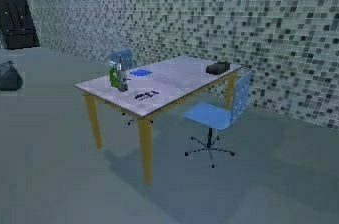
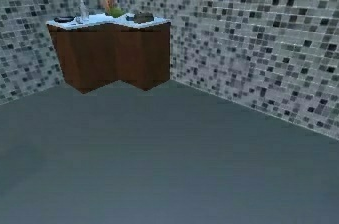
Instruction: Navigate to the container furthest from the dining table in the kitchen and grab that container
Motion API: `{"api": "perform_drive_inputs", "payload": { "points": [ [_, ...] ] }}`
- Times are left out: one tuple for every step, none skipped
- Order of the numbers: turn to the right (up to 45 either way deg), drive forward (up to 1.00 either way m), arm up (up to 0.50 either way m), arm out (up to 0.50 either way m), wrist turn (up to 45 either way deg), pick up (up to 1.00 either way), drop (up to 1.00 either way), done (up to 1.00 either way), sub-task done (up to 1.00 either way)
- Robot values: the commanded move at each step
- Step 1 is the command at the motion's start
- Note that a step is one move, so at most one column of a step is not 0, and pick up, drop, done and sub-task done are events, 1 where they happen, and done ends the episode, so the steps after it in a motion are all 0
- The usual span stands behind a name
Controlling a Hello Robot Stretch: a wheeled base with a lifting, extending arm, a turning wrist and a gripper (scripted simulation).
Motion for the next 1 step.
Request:
{"api": "perform_drive_inputs", "payload": {
  "points": [
    [-6.0,0.00,0.00,0.00,0.0,0.00,0.00,0.00,0.00]
  ]
}}
